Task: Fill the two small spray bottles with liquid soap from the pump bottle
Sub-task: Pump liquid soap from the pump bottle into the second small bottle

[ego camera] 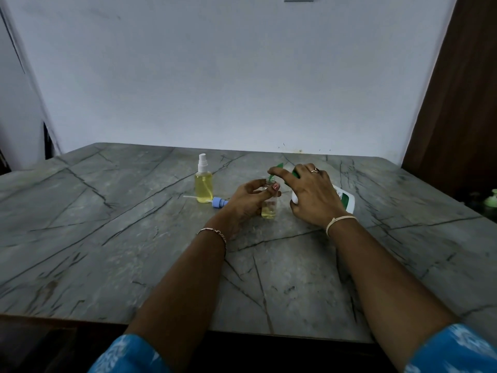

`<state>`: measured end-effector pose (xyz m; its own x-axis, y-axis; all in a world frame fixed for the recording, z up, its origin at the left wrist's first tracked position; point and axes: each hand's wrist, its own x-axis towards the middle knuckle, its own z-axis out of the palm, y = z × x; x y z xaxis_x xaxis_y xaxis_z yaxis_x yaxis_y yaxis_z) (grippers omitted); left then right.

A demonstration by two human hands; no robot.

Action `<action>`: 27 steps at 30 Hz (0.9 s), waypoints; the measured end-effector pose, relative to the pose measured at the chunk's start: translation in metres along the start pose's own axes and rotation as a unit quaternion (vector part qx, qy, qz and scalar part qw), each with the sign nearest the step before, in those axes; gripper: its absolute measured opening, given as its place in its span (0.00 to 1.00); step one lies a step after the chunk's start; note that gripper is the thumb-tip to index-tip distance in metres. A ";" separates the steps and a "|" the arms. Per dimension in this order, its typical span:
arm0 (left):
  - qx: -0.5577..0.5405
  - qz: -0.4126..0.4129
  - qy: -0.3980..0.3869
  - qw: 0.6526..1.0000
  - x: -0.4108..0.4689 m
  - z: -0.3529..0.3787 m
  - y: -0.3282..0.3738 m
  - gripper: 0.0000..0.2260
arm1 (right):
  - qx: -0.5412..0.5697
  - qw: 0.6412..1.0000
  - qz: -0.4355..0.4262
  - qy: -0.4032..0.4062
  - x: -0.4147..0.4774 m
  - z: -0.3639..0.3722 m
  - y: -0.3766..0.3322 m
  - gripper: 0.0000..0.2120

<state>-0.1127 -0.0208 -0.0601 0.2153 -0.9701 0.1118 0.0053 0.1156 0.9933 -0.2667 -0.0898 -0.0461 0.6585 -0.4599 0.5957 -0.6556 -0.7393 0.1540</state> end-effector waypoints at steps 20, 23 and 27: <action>-0.006 -0.011 0.000 1.000 0.005 -0.003 -0.001 0.08 | 0.002 1.000 0.003 -0.005 0.004 0.004 -0.002 0.36; -0.002 -0.011 -0.003 1.000 0.006 -0.004 -0.002 0.14 | -0.003 1.000 0.003 -0.003 0.004 0.004 -0.002 0.36; -0.002 -0.010 0.001 1.000 0.004 -0.002 -0.001 0.15 | -0.020 1.000 -0.009 -0.002 0.001 0.004 0.000 0.41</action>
<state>-0.1099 -0.0240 -0.0607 0.2177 -0.9717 0.0915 0.0130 0.0966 0.9952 -0.2646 -0.0919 -0.0488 0.6714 -0.4490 0.5896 -0.6582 -0.7269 0.1960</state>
